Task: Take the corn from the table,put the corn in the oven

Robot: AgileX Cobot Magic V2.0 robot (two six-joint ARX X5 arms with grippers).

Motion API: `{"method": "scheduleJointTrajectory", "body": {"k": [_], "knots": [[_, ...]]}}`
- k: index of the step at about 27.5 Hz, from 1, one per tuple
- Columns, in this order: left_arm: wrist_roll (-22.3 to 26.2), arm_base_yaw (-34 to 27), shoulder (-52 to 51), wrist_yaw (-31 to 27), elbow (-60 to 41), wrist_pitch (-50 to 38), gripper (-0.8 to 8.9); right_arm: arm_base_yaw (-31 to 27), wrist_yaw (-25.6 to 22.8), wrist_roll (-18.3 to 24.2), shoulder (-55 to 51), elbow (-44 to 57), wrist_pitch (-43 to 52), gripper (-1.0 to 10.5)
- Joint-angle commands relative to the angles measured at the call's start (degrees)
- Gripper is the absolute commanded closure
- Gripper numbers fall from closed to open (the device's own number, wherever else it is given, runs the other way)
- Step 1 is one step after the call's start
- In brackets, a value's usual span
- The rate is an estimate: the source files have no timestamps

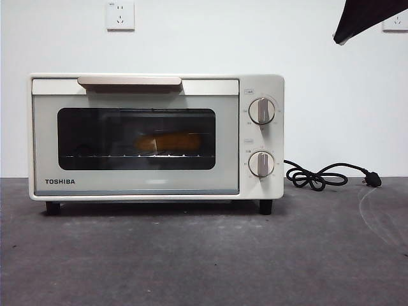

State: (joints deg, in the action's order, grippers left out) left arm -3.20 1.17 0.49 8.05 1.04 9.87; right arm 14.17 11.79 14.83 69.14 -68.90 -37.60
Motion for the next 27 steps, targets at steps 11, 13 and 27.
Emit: {"method": "scheduleJointTrajectory", "body": {"k": [11, 13, 27], "knots": [[0.26, -0.11, -0.13, -0.39, -0.46, -1.38, 8.17, 0.0, -0.11, 0.22, 0.24, -0.07, 0.37, 9.5], [0.26, -0.11, -0.11, -0.39, -0.46, -1.38, 8.17, 0.0, -0.11, 0.22, 0.24, -0.07, 0.35, 9.5], [0.26, -0.11, 0.04, -0.39, -0.46, -1.38, 8.17, 0.0, -0.11, 0.22, 0.24, -0.07, 0.35, 9.5]]}}
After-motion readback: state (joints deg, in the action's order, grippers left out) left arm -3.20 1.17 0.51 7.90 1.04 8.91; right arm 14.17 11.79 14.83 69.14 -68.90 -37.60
